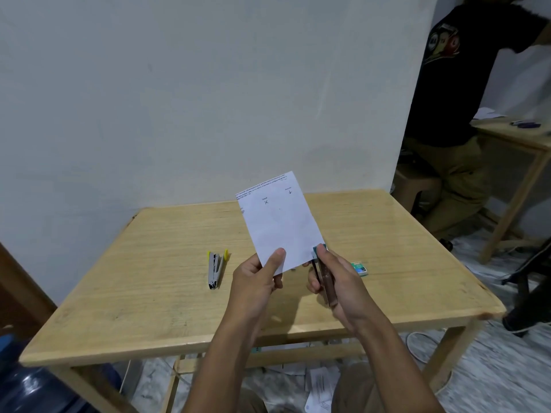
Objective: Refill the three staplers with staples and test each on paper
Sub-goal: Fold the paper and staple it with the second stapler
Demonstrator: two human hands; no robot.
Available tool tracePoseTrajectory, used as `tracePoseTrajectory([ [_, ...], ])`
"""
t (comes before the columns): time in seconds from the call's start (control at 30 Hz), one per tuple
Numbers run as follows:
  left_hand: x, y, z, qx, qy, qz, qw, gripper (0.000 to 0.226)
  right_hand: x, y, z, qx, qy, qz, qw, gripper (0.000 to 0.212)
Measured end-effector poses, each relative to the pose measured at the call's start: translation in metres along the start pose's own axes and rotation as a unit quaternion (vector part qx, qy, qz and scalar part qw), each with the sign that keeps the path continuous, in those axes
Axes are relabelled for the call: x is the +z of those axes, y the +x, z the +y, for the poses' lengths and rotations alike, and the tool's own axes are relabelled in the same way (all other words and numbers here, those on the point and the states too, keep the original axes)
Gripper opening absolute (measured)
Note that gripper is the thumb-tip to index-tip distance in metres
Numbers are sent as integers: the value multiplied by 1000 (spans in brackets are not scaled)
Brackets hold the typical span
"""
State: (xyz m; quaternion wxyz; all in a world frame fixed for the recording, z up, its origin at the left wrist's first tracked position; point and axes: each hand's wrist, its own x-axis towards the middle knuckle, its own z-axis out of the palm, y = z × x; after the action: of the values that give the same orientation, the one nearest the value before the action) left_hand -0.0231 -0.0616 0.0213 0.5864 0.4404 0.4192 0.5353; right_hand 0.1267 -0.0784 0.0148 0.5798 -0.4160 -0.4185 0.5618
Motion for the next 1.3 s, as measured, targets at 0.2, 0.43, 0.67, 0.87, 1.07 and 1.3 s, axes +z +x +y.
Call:
tracePoseTrajectory([
  [0.2, 0, 0, -2, 8, 7, 4, 1000, 22, -1, 1, 3, -11, 2, 6, 1000, 35],
  [0.43, -1, 2, -4, 3, 19, 7, 1000, 22, 0, 6, 8, -31, 26, 24, 999, 27],
  [0.67, -3, 2, -5, 1, 22, 10, 1000, 23, 2, 6, 10, -31, 13, 30, 999, 31],
  [0.87, -3, 1, -5, -4, 18, 11, 1000, 26, 4, 5, 8, -21, -4, 38, 999, 30],
  [1.07, -4, 3, -4, -10, 15, 18, 1000, 28, -6, 5, 5, -26, 19, 47, 998, 57],
  [1.3, 1, 4, -6, -65, -7, -17, 998, 20, -16, 8, -7, 7, -67, 147, 987, 20],
])
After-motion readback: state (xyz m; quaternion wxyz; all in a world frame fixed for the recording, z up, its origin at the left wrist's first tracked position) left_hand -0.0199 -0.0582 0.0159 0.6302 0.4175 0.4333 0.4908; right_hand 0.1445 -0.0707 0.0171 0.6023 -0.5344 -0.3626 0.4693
